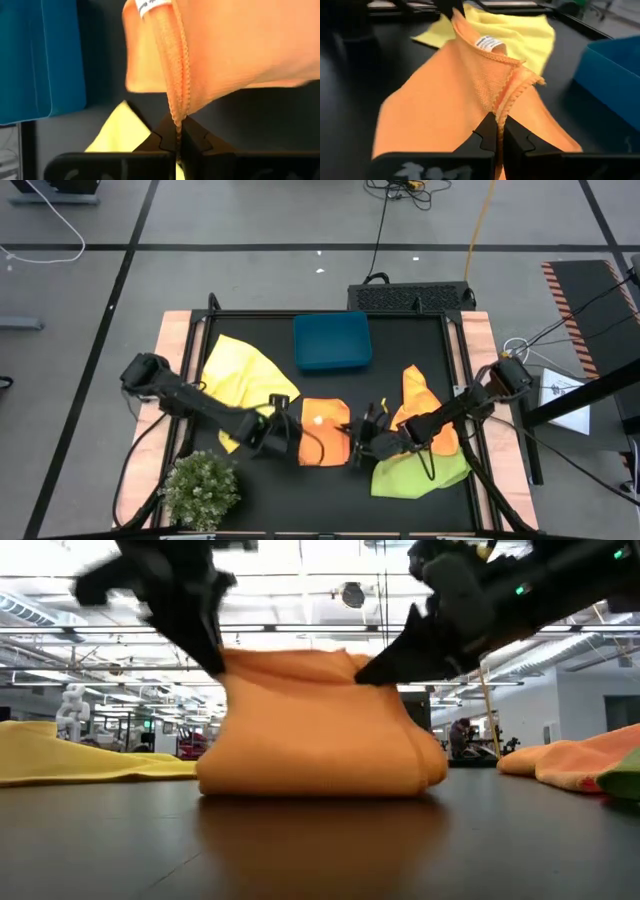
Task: Fold microfiber towels
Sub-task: Fold the left orange microfiber towel
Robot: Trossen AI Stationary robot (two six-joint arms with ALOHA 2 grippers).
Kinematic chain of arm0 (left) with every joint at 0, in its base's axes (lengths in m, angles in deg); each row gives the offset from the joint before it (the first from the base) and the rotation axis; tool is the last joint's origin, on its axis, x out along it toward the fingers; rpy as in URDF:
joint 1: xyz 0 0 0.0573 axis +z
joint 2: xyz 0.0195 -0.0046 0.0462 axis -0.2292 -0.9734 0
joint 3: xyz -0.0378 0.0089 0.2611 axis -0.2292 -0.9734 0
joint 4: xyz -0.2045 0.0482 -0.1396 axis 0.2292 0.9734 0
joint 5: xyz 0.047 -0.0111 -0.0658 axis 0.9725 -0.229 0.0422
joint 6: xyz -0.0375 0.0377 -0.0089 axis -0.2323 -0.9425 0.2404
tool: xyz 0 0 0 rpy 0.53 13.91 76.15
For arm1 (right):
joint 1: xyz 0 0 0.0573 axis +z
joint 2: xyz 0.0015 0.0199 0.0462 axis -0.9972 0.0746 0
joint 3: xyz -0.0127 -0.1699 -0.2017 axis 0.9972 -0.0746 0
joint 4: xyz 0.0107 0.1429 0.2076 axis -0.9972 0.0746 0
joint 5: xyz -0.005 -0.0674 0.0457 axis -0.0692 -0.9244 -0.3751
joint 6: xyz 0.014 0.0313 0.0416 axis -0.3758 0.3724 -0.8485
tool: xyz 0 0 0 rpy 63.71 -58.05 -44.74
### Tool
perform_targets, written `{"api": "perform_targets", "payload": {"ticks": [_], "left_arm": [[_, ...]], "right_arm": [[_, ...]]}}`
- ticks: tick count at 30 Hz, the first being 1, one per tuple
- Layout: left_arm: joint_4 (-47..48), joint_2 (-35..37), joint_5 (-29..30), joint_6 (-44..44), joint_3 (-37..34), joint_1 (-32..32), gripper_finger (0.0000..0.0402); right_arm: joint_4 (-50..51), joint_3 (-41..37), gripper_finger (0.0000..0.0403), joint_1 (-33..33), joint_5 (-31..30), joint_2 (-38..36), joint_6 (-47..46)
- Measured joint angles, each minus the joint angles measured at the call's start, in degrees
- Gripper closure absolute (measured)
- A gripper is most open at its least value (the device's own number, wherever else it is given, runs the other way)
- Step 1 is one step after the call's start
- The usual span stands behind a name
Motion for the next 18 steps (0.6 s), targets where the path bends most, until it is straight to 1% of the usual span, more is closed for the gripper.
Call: {"api": "perform_targets", "payload": {"ticks": [2, 5, 9, 14, 17, 18], "left_arm": [[-5.39, 1.98, -0.39, -1.80, -4.36, 1.93, 0.0398], [-14.64, 4.81, -2.76, -6.89, -10.45, 3.97, 0.0397], [-22.31, 8.67, -5.28, -10.18, -16.13, 7.80, 0.0395], [-25.04, 11.58, -7.87, -9.89, -19.82, 12.21, 0.0396], [-26.20, 11.93, -10.13, -10.82, -21.08, 14.09, 0.0395], [-26.80, 11.91, -10.93, -11.12, -21.20, 14.66, 0.0397]], "right_arm": [[0.33, -1.05, 0.0403, -0.75, -0.04, -0.02, -1.66], [0.05, -2.43, 0.0403, -1.87, -0.01, -0.01, -3.54], [-0.05, -3.42, 0.0403, -3.80, 0.07, -0.04, -5.07], [-0.01, -3.49, 0.0403, -6.42, 0.86, -0.09, -4.67], [-0.26, -3.44, 0.0403, -8.44, 4.46, 0.79, -4.95], [-0.29, -3.50, 0.0403, -8.99, 4.78, 1.20, -5.36]]}}
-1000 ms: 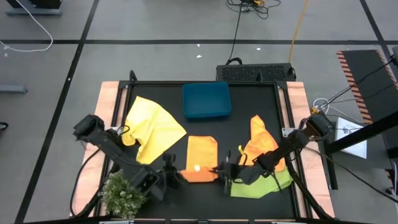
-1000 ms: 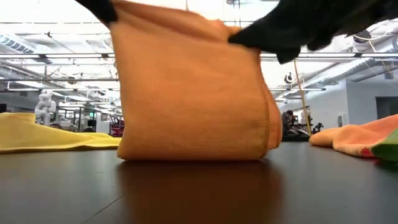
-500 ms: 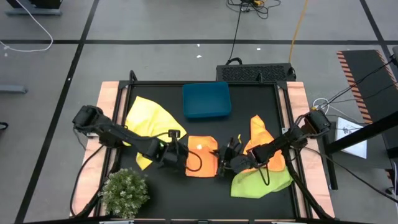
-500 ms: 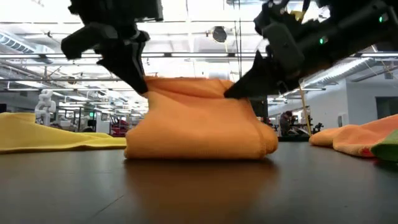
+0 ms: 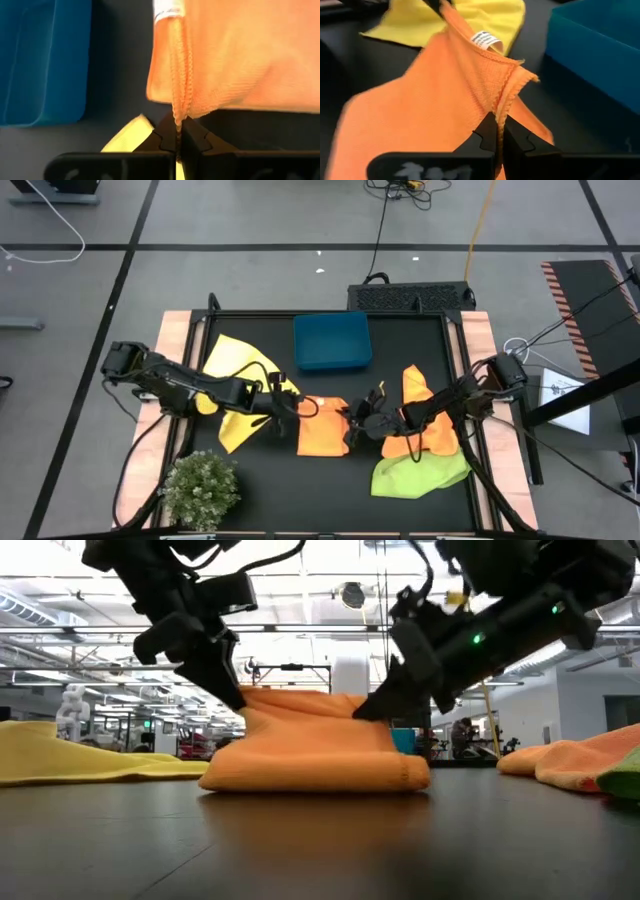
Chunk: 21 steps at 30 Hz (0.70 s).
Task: Fold microfiber towels
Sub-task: Fold the left orange microfiber towel
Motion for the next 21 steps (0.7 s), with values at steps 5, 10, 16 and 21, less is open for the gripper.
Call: {"api": "perform_targets", "payload": {"ticks": [5, 10, 16, 21], "left_arm": [[-1.27, -0.16, -1.37, -1.10, -0.21, 2.19, 0.0393], [-4.08, -0.57, -1.54, -3.94, -0.23, 2.61, 0.0393], [-5.81, -0.91, -1.52, -5.23, -0.25, 2.67, 0.0391], [-6.05, -0.96, -1.52, -5.94, -0.23, 2.70, 0.0388]], "right_arm": [[-0.45, 0.02, 0.0403, -1.60, 1.38, 2.32, -0.64], [-0.27, -0.03, 0.0403, -1.76, 1.06, 2.84, -0.60], [-0.12, -0.09, 0.0403, -0.47, -1.17, 2.86, -0.53], [0.49, -0.09, 0.0403, 1.80, -2.23, 2.57, -0.53]]}}
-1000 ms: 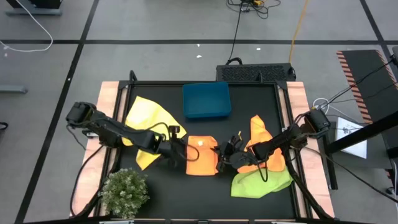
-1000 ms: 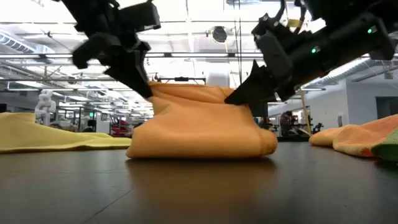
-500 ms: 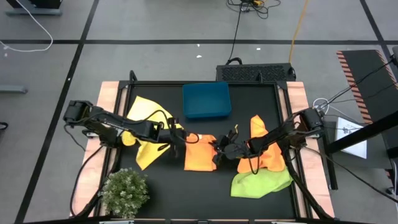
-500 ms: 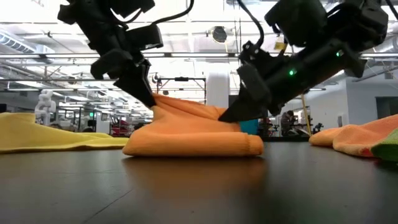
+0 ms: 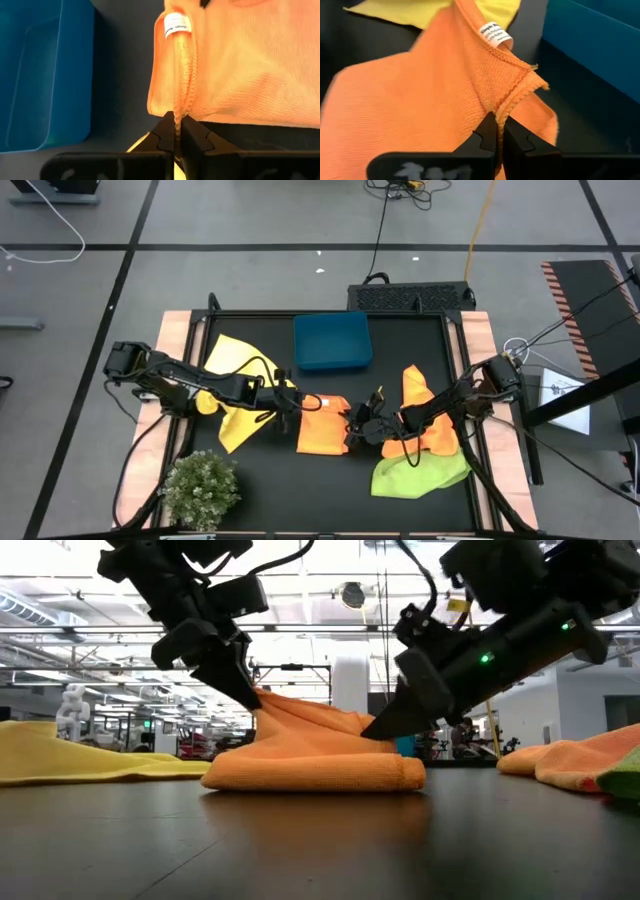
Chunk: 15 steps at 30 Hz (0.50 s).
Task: Fold microfiber towels
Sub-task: Fold the left orange microfiber towel
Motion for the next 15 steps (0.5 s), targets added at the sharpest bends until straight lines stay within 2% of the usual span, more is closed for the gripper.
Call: {"api": "perform_targets", "payload": {"ticks": [4, 7, 15], "left_arm": [[-0.35, 0.00, -0.02, -0.30, 0.00, 0.09, 0.0397], [-1.15, 0.00, -0.02, -0.30, 0.00, 0.48, 0.0390], [-1.82, 0.04, 2.80, 1.41, 0.03, 1.09, 0.0291]], "right_arm": [[-0.05, 0.03, 0.0403, 1.82, -3.76, -0.04, -0.14], [1.14, 0.04, 0.0403, 1.75, -4.33, -0.06, -2.32], [8.30, -0.11, 0.0403, -1.16, -3.78, 0.02, -8.39]]}}
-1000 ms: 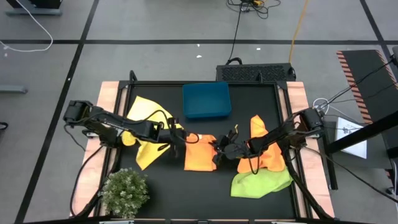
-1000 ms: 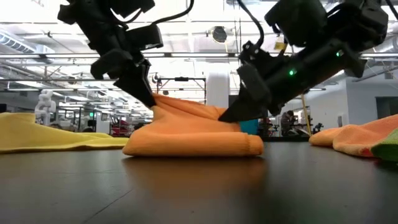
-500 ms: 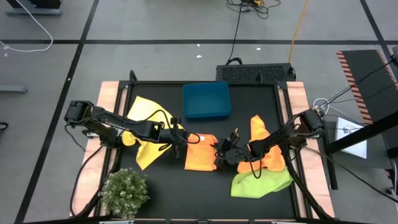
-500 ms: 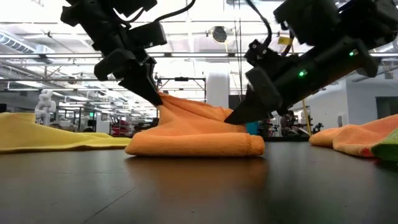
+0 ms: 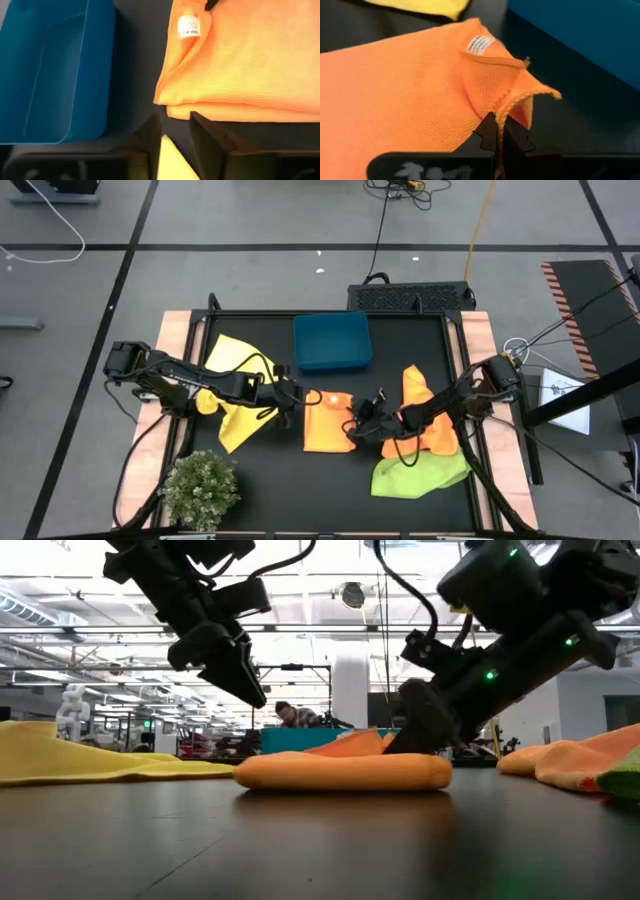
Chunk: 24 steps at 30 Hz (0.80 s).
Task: Fold microfiber towels
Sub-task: Fold the left orange microfiber towel
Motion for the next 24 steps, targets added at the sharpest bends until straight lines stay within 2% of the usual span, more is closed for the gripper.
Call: {"api": "perform_targets", "payload": {"ticks": [5, 11, 16, 20, 24], "left_arm": [[-0.39, 0.00, 0.15, 1.76, 0.00, -0.50, 0.0250], [-0.84, 0.00, -0.90, 3.42, 0.00, -3.69, 0.0239], [-0.97, 0.00, -1.01, 4.47, 0.00, -7.03, 0.0238], [-1.02, 0.00, -1.00, 5.39, 0.00, -9.59, 0.0238], [-1.69, 0.00, -0.49, 5.36, 0.00, -11.87, 0.0238]], "right_arm": [[-1.63, 0.03, 0.0403, -1.02, 3.23, 0.44, 0.87], [-3.05, 0.11, 0.0397, -1.39, 4.15, 0.44, 3.47], [-5.91, 0.11, 0.0345, -1.39, 3.94, 0.42, 5.78], [-5.73, 0.11, 0.0291, -1.34, -0.46, -1.37, 5.92], [-5.09, 0.13, 0.0254, -1.36, -3.52, -5.20, 7.15]]}}
